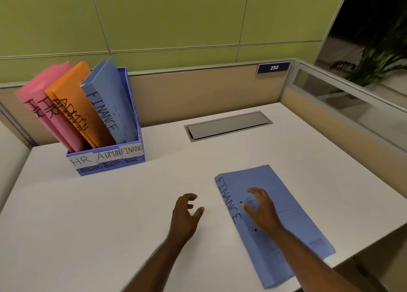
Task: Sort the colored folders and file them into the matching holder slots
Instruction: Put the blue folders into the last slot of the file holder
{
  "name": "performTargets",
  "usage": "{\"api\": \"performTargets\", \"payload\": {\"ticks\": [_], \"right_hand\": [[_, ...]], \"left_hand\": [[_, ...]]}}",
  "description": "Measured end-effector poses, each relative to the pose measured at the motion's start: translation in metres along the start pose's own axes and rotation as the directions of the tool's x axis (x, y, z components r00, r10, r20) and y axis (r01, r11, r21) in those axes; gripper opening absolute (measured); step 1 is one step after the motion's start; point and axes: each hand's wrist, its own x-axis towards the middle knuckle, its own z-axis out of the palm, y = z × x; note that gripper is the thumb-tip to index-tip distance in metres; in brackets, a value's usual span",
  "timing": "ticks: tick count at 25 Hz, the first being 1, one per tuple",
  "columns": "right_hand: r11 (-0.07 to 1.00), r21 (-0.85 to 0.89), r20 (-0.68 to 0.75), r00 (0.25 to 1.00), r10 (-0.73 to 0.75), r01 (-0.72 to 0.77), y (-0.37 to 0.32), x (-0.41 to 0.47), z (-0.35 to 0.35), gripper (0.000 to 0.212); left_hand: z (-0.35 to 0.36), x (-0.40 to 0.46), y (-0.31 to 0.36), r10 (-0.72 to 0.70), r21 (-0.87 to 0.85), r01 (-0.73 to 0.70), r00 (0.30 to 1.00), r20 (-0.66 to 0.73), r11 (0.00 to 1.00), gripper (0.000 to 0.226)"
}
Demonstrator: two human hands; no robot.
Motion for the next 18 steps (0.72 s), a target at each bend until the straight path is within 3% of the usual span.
{"api": "performTargets", "payload": {"ticks": [9,14,18], "right_hand": [[0.989,-0.083,-0.033,0.992,0.123,-0.125,0.094,-0.028,-0.081,0.058],[0.967,-0.037,0.006,0.968,0.252,-0.252,0.131,-0.029,-0.105,0.069],[0.944,-0.010,0.064,0.942,0.330,-0.330,0.147,-0.030,-0.110,0.079]], "left_hand": [[0.101,-0.049,0.030,-0.161,-0.001,0.162,0.984,0.069,0.987,0.044],[0.137,-0.063,0.036,-0.261,0.014,0.261,0.963,0.061,0.965,0.051],[0.154,-0.065,0.041,-0.339,-0.109,0.344,0.939,0.060,0.933,0.048]]}}
